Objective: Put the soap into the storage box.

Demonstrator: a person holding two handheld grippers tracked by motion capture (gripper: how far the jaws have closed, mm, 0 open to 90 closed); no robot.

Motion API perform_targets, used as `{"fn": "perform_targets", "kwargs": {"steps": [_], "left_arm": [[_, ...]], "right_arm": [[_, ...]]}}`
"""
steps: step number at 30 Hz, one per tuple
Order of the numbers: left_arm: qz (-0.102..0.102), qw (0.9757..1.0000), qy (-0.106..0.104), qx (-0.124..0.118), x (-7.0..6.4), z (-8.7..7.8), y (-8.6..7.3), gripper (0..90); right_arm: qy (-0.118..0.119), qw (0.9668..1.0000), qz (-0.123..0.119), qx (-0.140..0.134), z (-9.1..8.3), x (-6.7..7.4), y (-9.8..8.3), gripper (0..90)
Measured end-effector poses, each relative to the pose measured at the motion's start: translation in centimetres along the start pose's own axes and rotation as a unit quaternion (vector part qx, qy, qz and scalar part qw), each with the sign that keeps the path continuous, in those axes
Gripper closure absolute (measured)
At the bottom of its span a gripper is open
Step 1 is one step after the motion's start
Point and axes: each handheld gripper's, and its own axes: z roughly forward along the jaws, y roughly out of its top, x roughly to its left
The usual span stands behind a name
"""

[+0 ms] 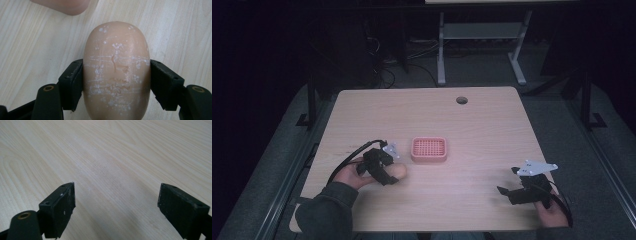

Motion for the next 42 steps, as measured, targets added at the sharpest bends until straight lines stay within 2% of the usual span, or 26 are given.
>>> {"fn": "perform_targets", "kwargs": {"steps": [3, 15, 26, 37, 42], "left_arm": [[0.001, 1.0000, -0.003, -0.005, 0.2, 0.0, 0.3, 32.6], [0.011, 0.9999, -0.009, 0.004, 1.0, 0.1, 2.1, 32.7], [0.023, 0.9996, -0.017, 0.001, 1.8, 0.4, 4.6, 32.6], [0.031, 0.9994, -0.015, 0.004, 2.3, 0.7, 5.7, 32.7], [0.028, 0.9994, -0.018, 0.004, 2.7, 0.9, 6.0, 32.6]], "right_arm": [[0.000, 1.0000, 0.001, -0.001, 0.0, 0.0, 0.0, 14.1], [0.001, 1.0000, 0.000, -0.004, -0.2, 0.0, 0.0, 14.1], [0.002, 1.0000, 0.002, -0.007, -0.2, 0.0, 0.0, 14.1], [0.003, 1.0000, 0.003, -0.008, -0.2, -0.1, 0.0, 14.1], [0.002, 1.0000, 0.003, -0.009, -0.3, -0.1, -0.1, 14.1]]}}
